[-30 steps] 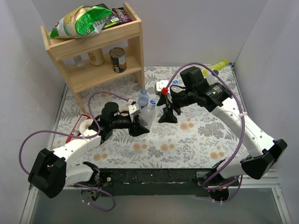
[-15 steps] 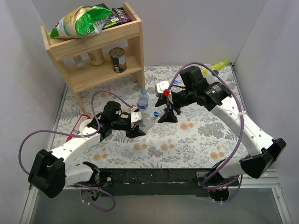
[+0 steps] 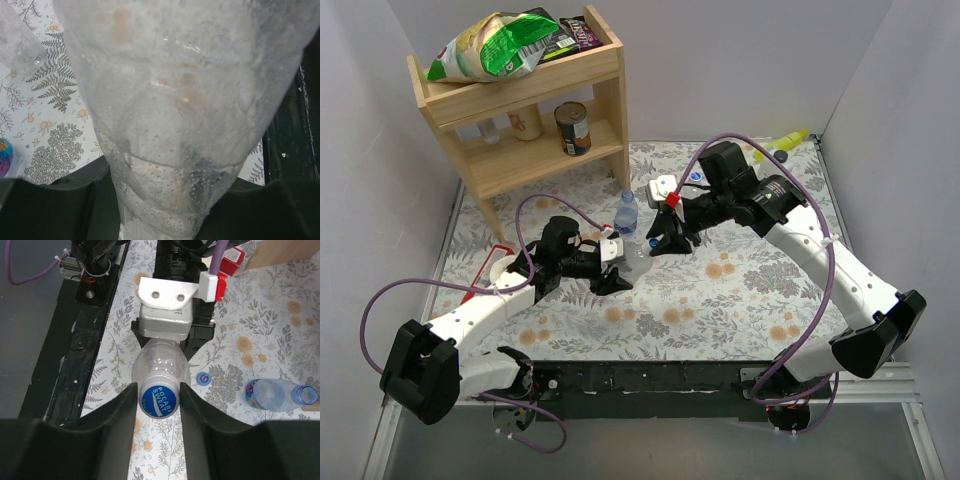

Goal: Screw on the bottle caps

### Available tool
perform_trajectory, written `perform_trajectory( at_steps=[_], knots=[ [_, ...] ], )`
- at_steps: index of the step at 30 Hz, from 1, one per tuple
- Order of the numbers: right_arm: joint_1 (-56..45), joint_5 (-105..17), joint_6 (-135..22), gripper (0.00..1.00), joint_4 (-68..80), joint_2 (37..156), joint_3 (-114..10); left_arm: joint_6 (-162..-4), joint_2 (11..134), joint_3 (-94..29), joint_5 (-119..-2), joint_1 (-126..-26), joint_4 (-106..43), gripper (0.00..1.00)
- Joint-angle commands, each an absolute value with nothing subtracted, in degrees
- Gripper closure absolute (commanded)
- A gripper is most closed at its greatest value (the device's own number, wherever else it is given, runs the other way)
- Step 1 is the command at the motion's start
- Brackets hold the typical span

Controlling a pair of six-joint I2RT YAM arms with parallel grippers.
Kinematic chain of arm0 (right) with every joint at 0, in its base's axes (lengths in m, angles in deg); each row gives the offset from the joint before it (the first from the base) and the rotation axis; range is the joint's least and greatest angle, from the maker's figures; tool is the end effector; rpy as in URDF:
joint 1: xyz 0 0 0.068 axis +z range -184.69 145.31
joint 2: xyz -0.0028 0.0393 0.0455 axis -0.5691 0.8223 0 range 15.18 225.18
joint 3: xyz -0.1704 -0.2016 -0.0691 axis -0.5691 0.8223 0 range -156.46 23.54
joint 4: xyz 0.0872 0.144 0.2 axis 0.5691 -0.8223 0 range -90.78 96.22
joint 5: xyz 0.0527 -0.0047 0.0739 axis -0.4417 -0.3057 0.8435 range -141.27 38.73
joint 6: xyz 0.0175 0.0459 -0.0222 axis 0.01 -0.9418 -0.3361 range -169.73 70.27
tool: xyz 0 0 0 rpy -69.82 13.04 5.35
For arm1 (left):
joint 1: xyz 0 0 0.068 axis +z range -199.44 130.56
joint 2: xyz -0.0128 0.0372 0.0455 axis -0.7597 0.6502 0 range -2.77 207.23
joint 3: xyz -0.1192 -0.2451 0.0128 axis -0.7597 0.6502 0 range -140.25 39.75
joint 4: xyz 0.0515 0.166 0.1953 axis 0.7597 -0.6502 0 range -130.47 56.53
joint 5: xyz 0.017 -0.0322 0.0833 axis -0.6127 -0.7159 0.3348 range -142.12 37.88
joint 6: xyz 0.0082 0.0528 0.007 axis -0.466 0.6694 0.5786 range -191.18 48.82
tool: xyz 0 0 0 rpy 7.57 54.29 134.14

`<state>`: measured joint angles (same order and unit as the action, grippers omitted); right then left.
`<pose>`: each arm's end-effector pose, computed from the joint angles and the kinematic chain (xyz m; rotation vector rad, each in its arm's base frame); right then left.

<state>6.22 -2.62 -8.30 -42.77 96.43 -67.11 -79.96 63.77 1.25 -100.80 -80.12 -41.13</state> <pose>0.1993 0.2081 0.4115 -1.7152 1.2844 0.9430 0.1915 -0.1446 0.2366 0.9136 2.0516 -1.3102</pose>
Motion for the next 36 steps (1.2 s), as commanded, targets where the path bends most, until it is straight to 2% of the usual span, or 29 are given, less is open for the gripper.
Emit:
perform_trajectory(
  at_steps=[1, 4, 5, 7, 8, 9, 10, 13, 14, 16, 17, 18, 20, 23, 26, 29, 32, 36],
  knots=[
    [6.5, -3.4, -11.4, 0.61, -38.3, 95.7, -67.2, -80.2, 63.6, -0.7, -101.1, -80.5, -40.3, 1.00],
    [6.7, -9.7, -19.4, 0.72, -32.9, 95.5, -65.1, -82.9, 62.5, -0.2, -95.7, -82.0, -36.5, 1.00],
    [6.8, -11.7, -24.6, 0.78, -31.7, 95.5, -64.4, -85.6, 61.8, 0.4, -92.9, -82.7, -34.5, 1.00],
    [6.7, -17.6, -29.2, 0.83, -28.7, 95.4, -62.7, -89.6, 59.4, 3.1, -78.2, -85.7, -24.9, 1.00],
    [6.7, -19.9, -31.9, 0.98, -28.3, 95.5, -62.3, -90.7, 59.2, 3.2, -73.9, -86.6, -23.2, 1.00],
    [6.7, -26.5, -38.7, 0.99, -27.8, 95.6, -62.2, -92.5, 59.3, 3.0, -62.5, -87.8, -21.2, 1.00],
    [6.7, -29.2, -42.4, 0.99, -28.1, 96.6, -62.2, -93.2, 59.5, 2.2, -57.1, -90.4, -20.5, 1.00],
    [6.7, -24.7, -47.9, 0.99, -31.6, 100.2, -64.3, -94.9, 61.7, 0.6, -52.9, -91.1, -22.0, 1.00],
    [6.7, -22.6, -48.1, 0.97, -31.2, 100.4, -65.0, -95.6, 62.5, 0.4, -52.8, -91.1, -22.6, 1.00],
    [6.8, -18.1, -45.4, 0.66, -29.3, 100.2, -68.5, -94.1, 62.5, 0.6, -55.8, -91.0, -26.2, 1.00],
    [6.7, -17.0, -41.8, 0.44, -29.1, 100.0, -70.0, -93.7, 61.2, 1.4, -57.4, -91.0, -27.2, 1.00],
    [6.4, -14.0, -38.0, 0.40, -29.3, 99.7, -71.2, -93.3, 59.8, 2.5, -59.7, -90.3, -27.8, 1.00],
    [5.6, -11.3, -27.7, 0.36, -27.8, 96.4, -69.6, -91.5, 57.1, 5.4, -70.3, -89.3, -29.2, 1.00],
    [4.2, -5.6, -22.4, 0.32, -15.5, 87.2, -56.3, -89.6, 51.0, 8.2, -84.5, -87.7, -30.4, 1.00],
    [4.2, -1.0, -21.3, 0.32, -13.3, 83.6, -52.5, -89.8, 50.8, 7.4, -92.2, -87.6, -32.9, 1.00],
    [4.4, 4.5, -22.0, 0.36, -13.5, 83.8, -51.6, -91.6, 53.1, 5.1, -96.0, -87.6, -35.7, 1.00],
    [4.7, 4.3, -24.7, 0.38, -9.9, 83.2, -50.2, -92.4, 53.8, 4.9, -98.5, -87.6, -34.2, 1.00],
    [4.6, 5.9, -24.5, 0.41, -12.5, 84.9, -51.9, -92.7, 54.3, 4.7, -98.3, -87.6, -33.7, 1.00]
  ],
)
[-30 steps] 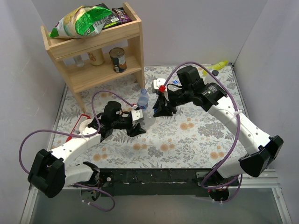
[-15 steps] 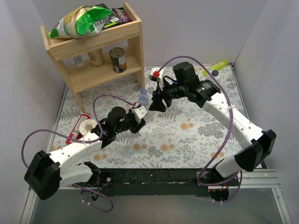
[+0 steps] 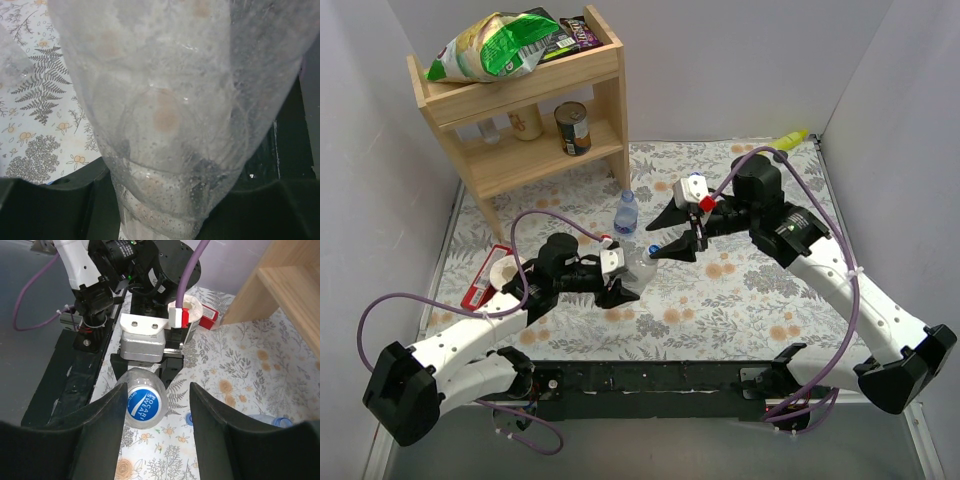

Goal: Screw on the bottle caps

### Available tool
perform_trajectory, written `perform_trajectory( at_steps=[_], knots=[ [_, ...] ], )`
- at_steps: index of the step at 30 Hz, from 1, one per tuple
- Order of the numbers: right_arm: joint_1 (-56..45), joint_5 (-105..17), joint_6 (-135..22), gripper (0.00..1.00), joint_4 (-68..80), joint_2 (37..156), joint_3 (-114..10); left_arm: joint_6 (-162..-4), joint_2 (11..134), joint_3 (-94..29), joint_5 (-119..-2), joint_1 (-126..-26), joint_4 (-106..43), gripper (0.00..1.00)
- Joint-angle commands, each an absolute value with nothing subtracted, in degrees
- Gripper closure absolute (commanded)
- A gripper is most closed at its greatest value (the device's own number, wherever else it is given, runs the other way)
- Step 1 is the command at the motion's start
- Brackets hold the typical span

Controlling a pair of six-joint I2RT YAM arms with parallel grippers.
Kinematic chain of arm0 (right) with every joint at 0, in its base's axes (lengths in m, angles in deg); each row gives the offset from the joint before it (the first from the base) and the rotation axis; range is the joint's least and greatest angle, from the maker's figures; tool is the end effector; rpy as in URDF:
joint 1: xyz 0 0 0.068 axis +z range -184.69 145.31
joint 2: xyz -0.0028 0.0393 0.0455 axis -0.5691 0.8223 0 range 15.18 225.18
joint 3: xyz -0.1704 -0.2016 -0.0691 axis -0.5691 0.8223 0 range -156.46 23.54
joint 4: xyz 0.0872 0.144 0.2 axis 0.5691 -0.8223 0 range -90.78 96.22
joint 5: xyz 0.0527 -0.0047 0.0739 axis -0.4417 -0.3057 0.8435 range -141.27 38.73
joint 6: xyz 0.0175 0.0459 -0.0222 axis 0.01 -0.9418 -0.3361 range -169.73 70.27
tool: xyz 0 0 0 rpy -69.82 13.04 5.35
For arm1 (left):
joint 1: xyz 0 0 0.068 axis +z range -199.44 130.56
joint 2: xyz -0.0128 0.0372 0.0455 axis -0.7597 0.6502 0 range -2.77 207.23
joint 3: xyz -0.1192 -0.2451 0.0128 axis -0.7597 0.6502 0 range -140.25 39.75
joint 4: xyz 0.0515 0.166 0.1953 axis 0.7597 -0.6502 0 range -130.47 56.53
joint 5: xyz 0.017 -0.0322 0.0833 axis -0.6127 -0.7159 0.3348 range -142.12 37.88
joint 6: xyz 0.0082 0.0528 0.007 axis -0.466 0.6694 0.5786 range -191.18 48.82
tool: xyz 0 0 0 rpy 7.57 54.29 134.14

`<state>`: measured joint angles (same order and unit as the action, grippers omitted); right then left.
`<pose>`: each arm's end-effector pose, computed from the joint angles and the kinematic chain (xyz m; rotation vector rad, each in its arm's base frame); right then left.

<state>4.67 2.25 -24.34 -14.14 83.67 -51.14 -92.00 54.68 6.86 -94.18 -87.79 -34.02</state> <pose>0.1771 0.1824 0.4219 -1.4763 1.0802 1.0136 0.1552 -0.1530 0.2462 0.8294 2.0029 -1.3649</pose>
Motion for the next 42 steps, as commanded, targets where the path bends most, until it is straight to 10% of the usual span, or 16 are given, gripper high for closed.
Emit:
perform_trajectory(
  at_steps=[1, 13, 21, 29, 32, 37, 42],
  knots=[
    [4.6, 6.4, -24.5, 0.43, -13.2, 85.3, -52.7, -92.7, 54.4, 4.8, -98.3, -87.6, -33.7, 1.00],
    [4.6, 9.1, -25.6, 0.49, -16.5, 87.0, -53.9, -94.7, 54.2, 5.5, -95.2, -87.6, -30.0, 1.00],
    [4.6, 5.3, -34.0, 0.76, -8.3, 86.4, -50.9, -97.4, 55.6, 6.2, -94.1, -87.7, -27.8, 1.00],
    [8.3, -40.5, -51.7, 0.99, -7.4, 90.6, -54.1, -113.4, 62.0, 1.8, -56.9, -101.9, -19.1, 1.00],
    [8.4, -40.0, -49.9, 0.99, -7.7, 92.8, -56.8, -115.7, 63.5, -0.2, -54.7, -101.9, -21.9, 1.00],
    [1.2, -17.6, -44.9, 0.50, 0.4, 88.8, -54.2, -107.1, 56.1, 6.4, -66.8, -97.3, -20.5, 1.00],
    [-3.0, -1.5, -46.5, 0.40, 1.2, 86.8, -52.4, -101.7, 51.9, 8.5, -85.0, -87.3, -23.3, 1.00]
  ],
)
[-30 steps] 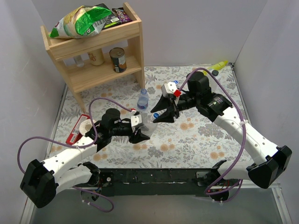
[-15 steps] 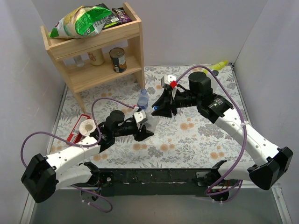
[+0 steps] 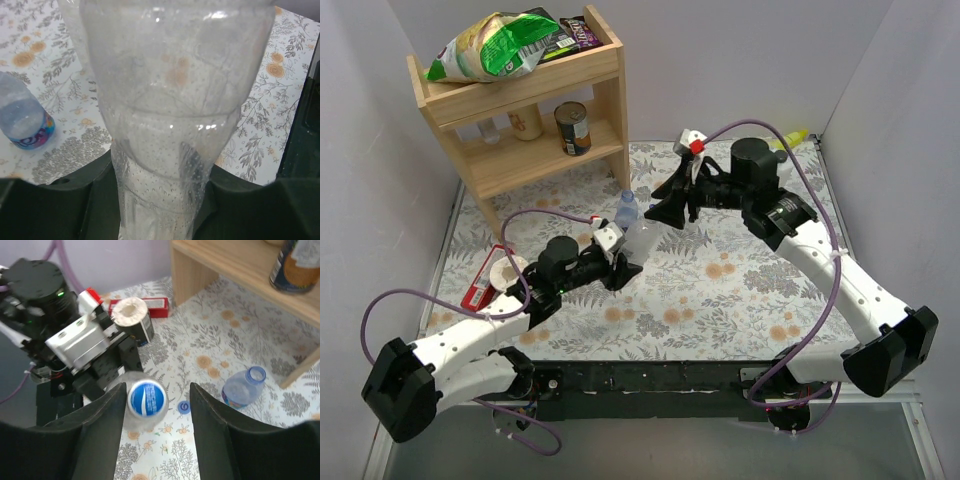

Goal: Screw on the bottle caps

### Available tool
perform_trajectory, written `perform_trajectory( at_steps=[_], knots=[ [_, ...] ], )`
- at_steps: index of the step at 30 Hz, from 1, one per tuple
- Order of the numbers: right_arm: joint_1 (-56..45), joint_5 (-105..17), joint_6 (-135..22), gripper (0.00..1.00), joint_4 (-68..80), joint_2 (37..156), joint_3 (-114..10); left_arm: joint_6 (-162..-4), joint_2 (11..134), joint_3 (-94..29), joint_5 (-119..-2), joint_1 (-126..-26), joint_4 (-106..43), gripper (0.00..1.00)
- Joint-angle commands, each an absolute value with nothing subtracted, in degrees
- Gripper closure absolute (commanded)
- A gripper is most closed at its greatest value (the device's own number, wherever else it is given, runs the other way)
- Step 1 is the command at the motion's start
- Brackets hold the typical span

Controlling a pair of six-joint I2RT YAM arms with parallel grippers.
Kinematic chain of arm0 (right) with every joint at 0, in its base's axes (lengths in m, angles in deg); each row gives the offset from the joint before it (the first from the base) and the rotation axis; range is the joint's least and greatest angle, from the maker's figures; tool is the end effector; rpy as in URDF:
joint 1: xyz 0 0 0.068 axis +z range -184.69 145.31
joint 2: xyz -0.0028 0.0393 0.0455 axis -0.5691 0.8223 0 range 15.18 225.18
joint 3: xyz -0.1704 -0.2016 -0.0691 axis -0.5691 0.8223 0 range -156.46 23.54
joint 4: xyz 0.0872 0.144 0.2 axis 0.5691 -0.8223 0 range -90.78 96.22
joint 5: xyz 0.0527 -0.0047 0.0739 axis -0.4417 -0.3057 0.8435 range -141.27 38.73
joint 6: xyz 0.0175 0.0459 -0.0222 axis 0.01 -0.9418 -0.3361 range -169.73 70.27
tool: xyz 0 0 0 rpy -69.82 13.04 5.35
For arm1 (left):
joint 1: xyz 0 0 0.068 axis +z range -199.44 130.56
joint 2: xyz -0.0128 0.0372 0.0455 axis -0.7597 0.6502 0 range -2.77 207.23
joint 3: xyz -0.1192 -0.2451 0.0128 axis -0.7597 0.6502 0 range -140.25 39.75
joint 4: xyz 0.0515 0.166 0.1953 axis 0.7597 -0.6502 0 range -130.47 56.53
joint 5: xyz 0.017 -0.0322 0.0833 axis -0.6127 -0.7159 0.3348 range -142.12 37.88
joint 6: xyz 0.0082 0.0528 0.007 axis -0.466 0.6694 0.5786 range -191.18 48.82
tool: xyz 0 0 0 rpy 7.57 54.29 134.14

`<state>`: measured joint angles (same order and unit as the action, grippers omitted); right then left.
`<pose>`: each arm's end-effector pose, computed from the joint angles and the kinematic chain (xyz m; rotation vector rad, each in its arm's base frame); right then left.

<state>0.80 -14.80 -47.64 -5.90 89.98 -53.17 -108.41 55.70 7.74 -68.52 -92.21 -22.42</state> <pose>0.2276 0.1883 0.4182 -1.0205 1.5028 0.9734 0.1637 -0.1650 0.2544 0.3165 1.9918 -1.2026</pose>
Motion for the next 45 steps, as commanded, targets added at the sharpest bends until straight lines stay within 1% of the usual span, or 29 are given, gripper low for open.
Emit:
perform_trajectory(
  at_steps=[1, 2, 3, 4, 5, 7, 13, 17, 19, 27, 30, 31, 33, 34, 36, 37, 39, 40, 41, 42, 43, 44, 45],
  knots=[
    [-2.9, 0.7, -46.9, 0.35, 1.7, 86.5, -51.7, -100.1, 51.5, 8.2, -87.1, -87.2, -25.4, 1.00],
    [-3.0, 4.4, -47.4, 0.29, 2.3, 86.5, -51.0, -98.0, 51.6, 8.0, -91.0, -87.2, -25.9, 1.00],
    [-2.9, 5.8, -48.5, 0.25, 3.9, 86.5, -49.9, -97.6, 51.6, 7.9, -92.2, -87.3, -26.1, 1.00],
    [-2.3, 6.6, -48.7, 0.22, 4.3, 86.7, -49.8, -97.5, 52.2, 7.9, -93.0, -87.3, -26.1, 1.00],
    [-2.2, 6.9, -48.7, 0.22, 4.7, 87.1, -49.6, -97.8, 52.6, 7.8, -94.0, -87.3, -26.2, 1.00],
    [-2.2, 7.3, -49.3, 0.22, 7.5, 87.4, -49.2, -98.2, 53.4, 7.1, -94.6, -87.3, -26.2, 1.00],
    [-2.2, 9.4, -50.6, 0.25, 7.5, 88.9, -49.9, -100.8, 55.7, 6.3, -93.5, -87.3, -22.8, 1.00],
    [-2.1, 10.0, -51.1, 0.26, 7.2, 88.3, -48.7, -105.7, 56.8, 6.3, -89.3, -87.2, -19.7, 1.00],
    [-2.1, 9.1, -51.1, 0.27, 6.8, 88.0, -48.3, -108.0, 57.1, 6.3, -88.5, -87.2, -18.2, 1.00],
    [-2.2, 3.9, -50.6, 0.31, 6.3, 87.5, -47.1, -107.4, 57.0, 6.0, -89.8, -87.2, -18.1, 1.00],
    [-2.2, 3.2, -50.4, 0.37, 6.3, 87.5, -46.8, -107.6, 57.2, 5.7, -89.6, -87.2, -17.9, 1.00],
    [-2.2, 3.4, -50.5, 0.42, 6.3, 87.6, -46.5, -107.6, 57.2, 5.8, -89.5, -87.2, -17.6, 1.00],
    [-2.2, 3.9, -50.7, 0.50, 6.3, 87.9, -46.3, -107.8, 57.2, 5.8, -89.2, -87.2, -17.4, 1.00],
    [-2.2, 4.8, -50.8, 0.56, 6.3, 88.0, -46.2, -107.9, 57.3, 5.8, -89.0, -87.2, -17.1, 1.00],
    [-2.2, 5.4, -51.0, 0.62, 6.3, 88.3, -45.8, -108.2, 57.6, 5.7, -88.5, -87.2, -16.6, 1.00],
    [-2.2, 6.2, -51.0, 0.69, 6.3, 88.4, -45.5, -108.2, 57.9, 5.7, -88.3, -87.2, -16.3, 1.00],
    [-2.1, 5.9, -51.0, 0.78, 6.3, 88.5, -45.1, -108.2, 59.1, 5.6, -87.6, -87.2, -15.8, 1.00],
    [-2.1, 3.3, -51.0, 0.85, 6.4, 88.3, -45.2, -108.4, 59.8, 5.5, -86.8, -87.6, -15.5, 1.00],
    [-2.0, 0.1, -50.0, 0.91, 6.0, 87.9, -45.9, -108.7, 60.4, 5.3, -85.3, -88.5, -15.1, 1.00],
    [-1.5, -4.1, -49.9, 0.94, 3.9, 87.6, -46.3, -108.8, 61.3, 5.0, -81.4, -90.5, -14.8, 1.00],
    [-1.0, -8.6, -49.9, 0.96, 3.8, 87.5, -46.3, -108.1, 62.5, 4.7, -76.0, -94.9, -14.1, 1.00],
    [-1.0, -8.7, -49.9, 0.96, 4.1, 87.7, -46.9, -108.2, 63.1, 4.0, -76.2, -96.2, -13.7, 1.00],
    [-1.0, -7.9, -47.8, 0.96, 3.4, 88.1, -47.5, -108.5, 63.5, 3.6, -77.3, -96.6, -13.3, 0.96]
  ],
)
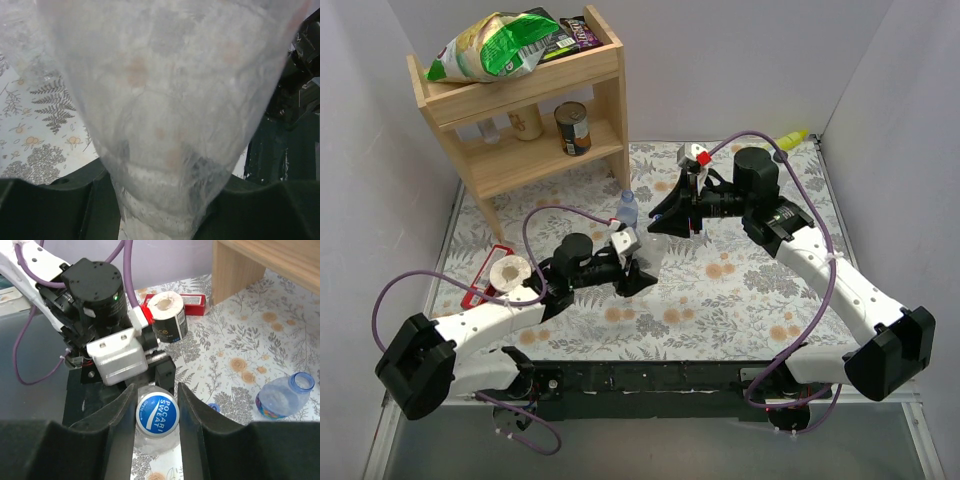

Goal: Screw on the bottle caps

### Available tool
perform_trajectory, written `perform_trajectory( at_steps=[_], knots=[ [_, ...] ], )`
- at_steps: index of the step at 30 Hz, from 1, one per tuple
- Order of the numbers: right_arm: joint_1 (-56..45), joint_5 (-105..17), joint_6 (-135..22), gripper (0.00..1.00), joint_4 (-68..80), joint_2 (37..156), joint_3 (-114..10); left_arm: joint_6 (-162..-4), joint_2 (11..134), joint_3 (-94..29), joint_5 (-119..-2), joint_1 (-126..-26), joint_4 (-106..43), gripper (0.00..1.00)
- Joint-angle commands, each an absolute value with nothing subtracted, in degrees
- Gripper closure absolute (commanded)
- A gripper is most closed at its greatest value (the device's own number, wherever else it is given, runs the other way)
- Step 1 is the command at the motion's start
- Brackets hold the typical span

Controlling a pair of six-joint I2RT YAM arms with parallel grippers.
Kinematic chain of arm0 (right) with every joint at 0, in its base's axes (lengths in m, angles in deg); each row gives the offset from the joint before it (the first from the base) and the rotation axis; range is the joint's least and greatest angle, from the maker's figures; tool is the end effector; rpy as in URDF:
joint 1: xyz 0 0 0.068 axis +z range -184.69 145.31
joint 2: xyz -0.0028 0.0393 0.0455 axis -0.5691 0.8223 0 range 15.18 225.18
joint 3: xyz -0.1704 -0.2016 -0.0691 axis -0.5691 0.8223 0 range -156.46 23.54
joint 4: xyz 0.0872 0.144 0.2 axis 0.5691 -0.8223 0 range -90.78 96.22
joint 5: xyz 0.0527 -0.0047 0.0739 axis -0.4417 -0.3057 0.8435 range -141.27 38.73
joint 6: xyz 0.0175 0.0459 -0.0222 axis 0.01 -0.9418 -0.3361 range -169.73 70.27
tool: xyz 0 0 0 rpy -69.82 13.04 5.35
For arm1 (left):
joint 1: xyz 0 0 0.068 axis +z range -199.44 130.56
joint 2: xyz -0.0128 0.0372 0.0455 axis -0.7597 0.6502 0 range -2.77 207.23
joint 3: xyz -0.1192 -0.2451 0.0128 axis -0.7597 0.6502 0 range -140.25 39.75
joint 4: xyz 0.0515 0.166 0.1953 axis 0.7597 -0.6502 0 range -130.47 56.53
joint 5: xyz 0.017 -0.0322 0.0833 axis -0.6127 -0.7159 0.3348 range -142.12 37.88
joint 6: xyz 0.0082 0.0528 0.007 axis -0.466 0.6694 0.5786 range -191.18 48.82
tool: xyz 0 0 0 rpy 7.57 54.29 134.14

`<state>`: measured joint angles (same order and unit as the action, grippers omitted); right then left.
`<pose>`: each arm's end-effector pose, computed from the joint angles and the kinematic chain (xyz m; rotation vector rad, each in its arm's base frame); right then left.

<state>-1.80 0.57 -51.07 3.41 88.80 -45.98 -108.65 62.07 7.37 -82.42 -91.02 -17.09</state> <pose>0.2279 0.1808 0.3975 -1.1300 1.3923 1.1945 0.1731 -0.1775 0.2427 0.4866 2.0165 -1.3977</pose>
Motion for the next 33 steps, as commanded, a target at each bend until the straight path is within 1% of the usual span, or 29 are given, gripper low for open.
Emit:
perform_trajectory(
  at_steps=[1, 2, 3, 5, 6, 8, 12, 16, 21, 24, 26, 28, 31, 33],
  knots=[
    [-1.1, -6.9, -47.0, 0.97, 2.1, 88.6, -48.4, -109.1, 64.2, 3.2, -77.8, -96.9, -13.3, 0.84],
    [-1.2, -6.2, -44.9, 0.98, 0.3, 89.0, -50.2, -109.8, 64.2, 2.4, -75.7, -96.8, -14.3, 0.71],
    [-1.7, -5.7, -43.6, 0.99, -2.5, 89.0, -50.6, -109.6, 64.1, 2.1, -74.2, -96.8, -15.6, 0.40],
    [-2.4, -6.3, -39.3, 0.99, -7.1, 88.1, -51.4, -107.2, 62.4, 2.7, -73.8, -95.4, -20.0, 0.20],
    [-3.1, -7.6, -35.0, 0.99, -13.3, 88.0, -52.7, -106.9, 61.2, 3.6, -74.8, -94.5, -21.1, 0.02],
    [-4.9, -9.6, -31.4, 0.99, -17.4, 87.4, -52.8, -104.7, 58.2, 4.8, -77.2, -91.5, -24.7, 0.02],
    [-7.8, -13.9, -21.3, 0.99, -22.3, 84.9, -50.0, -102.2, 55.7, 6.4, -77.3, -90.4, -31.8, 0.02],
    [-8.5, -18.7, -13.7, 0.99, -23.4, 85.2, -47.8, -102.6, 56.2, 6.5, -76.6, -90.4, -33.1, 0.02],
    [-10.2, -19.6, -12.5, 0.99, -19.5, 85.9, -45.1, -104.3, 56.8, 6.6, -75.8, -90.4, -32.6, 0.02],
    [-12.7, -17.2, -14.6, 0.99, -15.3, 85.8, -42.2, -104.4, 56.6, 7.4, -75.5, -90.4, -32.5, 0.02],
    [-14.6, -13.1, -16.9, 0.99, -9.6, 84.9, -38.4, -103.8, 56.2, 8.0, -75.8, -90.4, -32.8, 0.02],
    [-14.9, -12.0, -18.5, 0.99, -6.4, 84.2, -36.1, -103.8, 55.5, 8.5, -75.9, -90.4, -32.7, 0.02],
    [-15.1, -11.5, -19.8, 0.99, -6.3, 85.1, -35.5, -103.3, 55.3, 8.6, -75.8, -90.4, -33.1, 0.02],
    [-15.0, -11.8, -20.2, 0.97, -6.4, 85.5, -35.2, -103.3, 55.4, 8.7, -75.2, -90.3, -33.1, 0.02]
  ],
)
